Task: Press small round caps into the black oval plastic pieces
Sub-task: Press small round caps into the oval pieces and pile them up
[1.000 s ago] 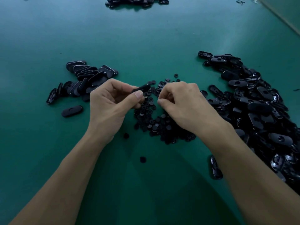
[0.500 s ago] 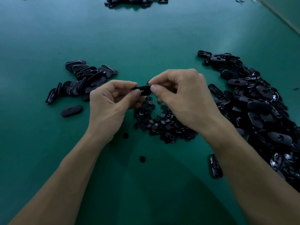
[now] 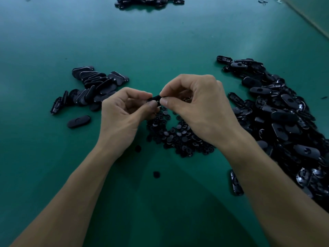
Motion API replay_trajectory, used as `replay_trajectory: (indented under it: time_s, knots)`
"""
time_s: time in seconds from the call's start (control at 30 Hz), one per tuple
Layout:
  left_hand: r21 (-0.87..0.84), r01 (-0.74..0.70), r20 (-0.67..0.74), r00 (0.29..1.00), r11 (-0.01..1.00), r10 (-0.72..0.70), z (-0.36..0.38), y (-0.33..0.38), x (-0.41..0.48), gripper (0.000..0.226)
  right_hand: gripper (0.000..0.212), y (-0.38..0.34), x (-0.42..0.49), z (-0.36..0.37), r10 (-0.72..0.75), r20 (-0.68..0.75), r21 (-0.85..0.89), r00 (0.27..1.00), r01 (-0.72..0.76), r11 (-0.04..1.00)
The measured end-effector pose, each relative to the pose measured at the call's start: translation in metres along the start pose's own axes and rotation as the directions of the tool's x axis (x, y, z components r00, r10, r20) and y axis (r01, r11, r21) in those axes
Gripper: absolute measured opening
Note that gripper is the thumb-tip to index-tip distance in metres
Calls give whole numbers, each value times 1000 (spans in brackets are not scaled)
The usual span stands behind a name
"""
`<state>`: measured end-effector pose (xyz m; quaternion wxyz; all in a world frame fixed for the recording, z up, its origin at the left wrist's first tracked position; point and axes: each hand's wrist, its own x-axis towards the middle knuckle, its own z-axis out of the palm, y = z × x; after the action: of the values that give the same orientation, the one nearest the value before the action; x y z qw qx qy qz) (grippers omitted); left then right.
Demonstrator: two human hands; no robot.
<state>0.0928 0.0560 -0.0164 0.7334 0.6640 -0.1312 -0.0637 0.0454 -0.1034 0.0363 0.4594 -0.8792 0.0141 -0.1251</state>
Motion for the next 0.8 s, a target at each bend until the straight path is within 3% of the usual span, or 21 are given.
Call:
replay_trajectory:
  time_s: [0.57, 0.8]
  knots:
    - [26, -27, 34, 999, 999, 26, -2, -1, 0, 16, 8, -5, 0, 13, 50, -66, 26, 997, -48, 998]
    - [13, -30, 28, 999, 999, 30, -1, 0, 0, 15, 7, -7, 0, 16, 110, -20, -32, 994, -111, 993]
